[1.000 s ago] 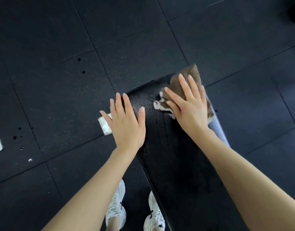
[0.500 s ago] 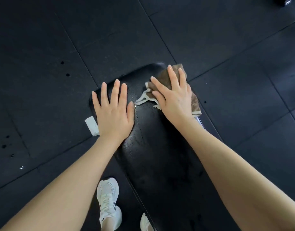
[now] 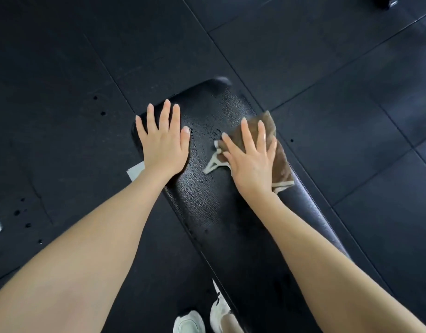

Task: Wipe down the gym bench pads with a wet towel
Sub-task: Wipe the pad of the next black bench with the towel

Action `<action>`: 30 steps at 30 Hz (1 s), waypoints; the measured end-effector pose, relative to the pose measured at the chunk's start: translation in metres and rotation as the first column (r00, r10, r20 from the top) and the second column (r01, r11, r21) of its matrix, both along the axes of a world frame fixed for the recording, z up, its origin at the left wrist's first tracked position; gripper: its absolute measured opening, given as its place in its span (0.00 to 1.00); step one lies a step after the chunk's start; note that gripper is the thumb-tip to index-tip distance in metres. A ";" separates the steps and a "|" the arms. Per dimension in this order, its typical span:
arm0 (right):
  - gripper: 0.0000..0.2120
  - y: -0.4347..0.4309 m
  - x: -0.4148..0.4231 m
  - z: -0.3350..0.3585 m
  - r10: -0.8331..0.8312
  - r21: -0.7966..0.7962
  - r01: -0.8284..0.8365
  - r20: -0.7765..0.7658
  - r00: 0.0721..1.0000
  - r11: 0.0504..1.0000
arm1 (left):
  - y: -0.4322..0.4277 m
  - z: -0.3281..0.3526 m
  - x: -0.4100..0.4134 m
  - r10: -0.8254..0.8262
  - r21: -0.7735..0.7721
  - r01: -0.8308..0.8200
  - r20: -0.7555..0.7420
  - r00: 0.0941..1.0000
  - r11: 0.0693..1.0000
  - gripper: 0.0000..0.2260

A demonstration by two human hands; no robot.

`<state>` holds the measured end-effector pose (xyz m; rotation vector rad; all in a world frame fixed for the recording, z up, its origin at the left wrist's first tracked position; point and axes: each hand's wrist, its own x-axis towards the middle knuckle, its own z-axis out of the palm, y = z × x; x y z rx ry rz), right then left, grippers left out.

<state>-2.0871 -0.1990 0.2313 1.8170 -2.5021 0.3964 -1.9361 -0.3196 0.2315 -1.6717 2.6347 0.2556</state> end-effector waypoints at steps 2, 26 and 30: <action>0.20 -0.004 0.006 0.000 -0.024 -0.016 0.024 -0.021 0.999 1.000 | -0.004 -0.001 0.000 0.004 0.025 -0.003 -0.033 0.999 1.000 0.24; 0.17 0.044 0.079 0.006 0.528 0.062 -0.533 0.086 0.845 0.844 | 0.024 0.033 0.086 0.864 0.874 0.052 -0.465 -0.193 0.482 0.19; 0.15 -0.054 0.085 -0.003 0.611 0.057 -0.609 -0.034 0.791 0.791 | 0.021 0.026 0.089 0.871 0.897 0.063 -0.404 -0.279 0.437 0.19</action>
